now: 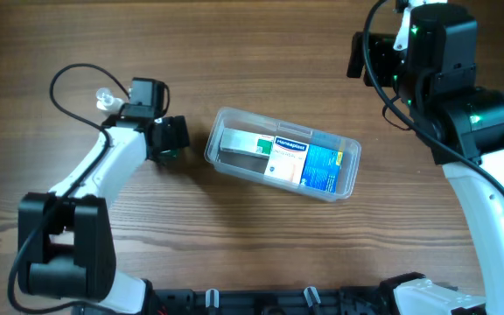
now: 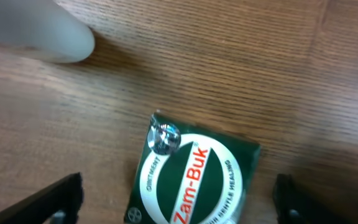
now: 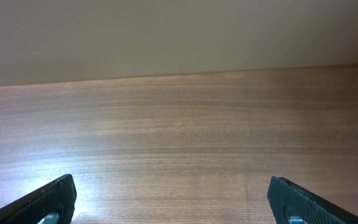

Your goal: Pack container

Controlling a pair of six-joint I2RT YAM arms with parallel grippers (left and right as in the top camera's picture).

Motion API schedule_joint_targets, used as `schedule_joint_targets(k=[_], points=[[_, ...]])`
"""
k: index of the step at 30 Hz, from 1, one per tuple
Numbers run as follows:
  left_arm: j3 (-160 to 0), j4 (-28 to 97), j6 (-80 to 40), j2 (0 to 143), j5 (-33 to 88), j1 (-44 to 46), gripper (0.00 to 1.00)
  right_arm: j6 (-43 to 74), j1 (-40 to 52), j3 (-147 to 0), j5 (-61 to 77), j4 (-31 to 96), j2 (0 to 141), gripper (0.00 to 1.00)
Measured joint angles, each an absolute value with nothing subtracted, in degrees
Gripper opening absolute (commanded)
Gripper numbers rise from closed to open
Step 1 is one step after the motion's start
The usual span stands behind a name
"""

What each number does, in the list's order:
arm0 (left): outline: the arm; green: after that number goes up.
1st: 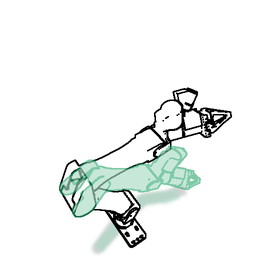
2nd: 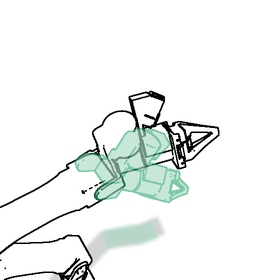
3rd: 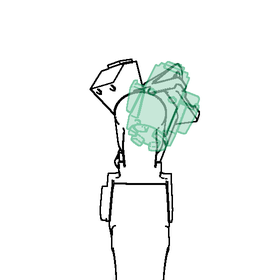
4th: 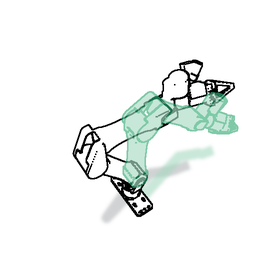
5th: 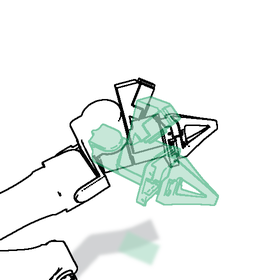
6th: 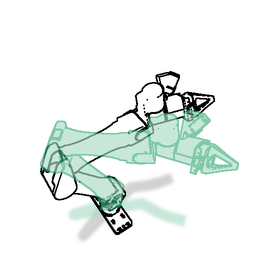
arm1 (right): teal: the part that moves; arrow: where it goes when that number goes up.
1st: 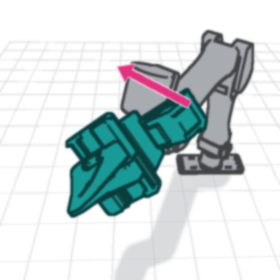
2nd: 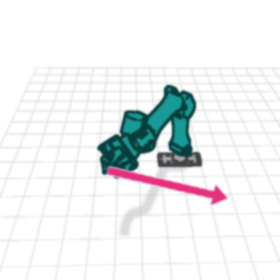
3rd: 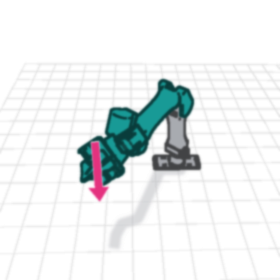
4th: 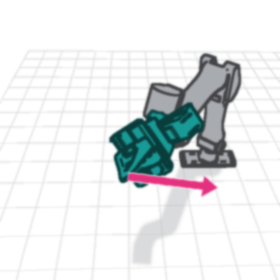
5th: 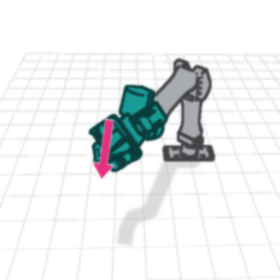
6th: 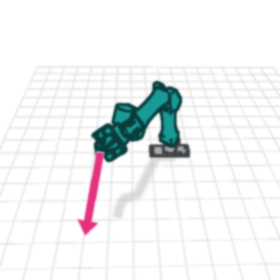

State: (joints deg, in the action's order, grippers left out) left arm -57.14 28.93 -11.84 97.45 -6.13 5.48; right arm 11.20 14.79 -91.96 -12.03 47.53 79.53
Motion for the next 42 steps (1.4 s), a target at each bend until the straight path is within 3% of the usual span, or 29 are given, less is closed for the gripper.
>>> schedule_joint_targets(k=[10,21,30,35,42], points=[[-57.14,27.88,-3.86,100.73,-0.73,3.95,0.91,11.2,14.79,-91.96,-12.03,47.53,79.53,1.0],[-57.14,27.35,-2.13,101.8,-0.56,3.95,0.55,11.2,14.79,-91.96,-12.03,47.53,79.55,1.0],[-57.14,29.76,-2.0,99.9,-0.56,3.95,0.47,11.2,14.79,-91.96,-12.03,47.53,79.55,1.0],[-57.3,33.93,-2.0,90.76,-0.75,4.78,0.45,11.2,14.79,-91.96,-12.03,47.53,79.53,1.0],[-58.15,36.23,-2.0,73.36,-0.93,14.96,0.46,11.2,14.79,-91.96,-12.03,47.53,79.55,1.0]])
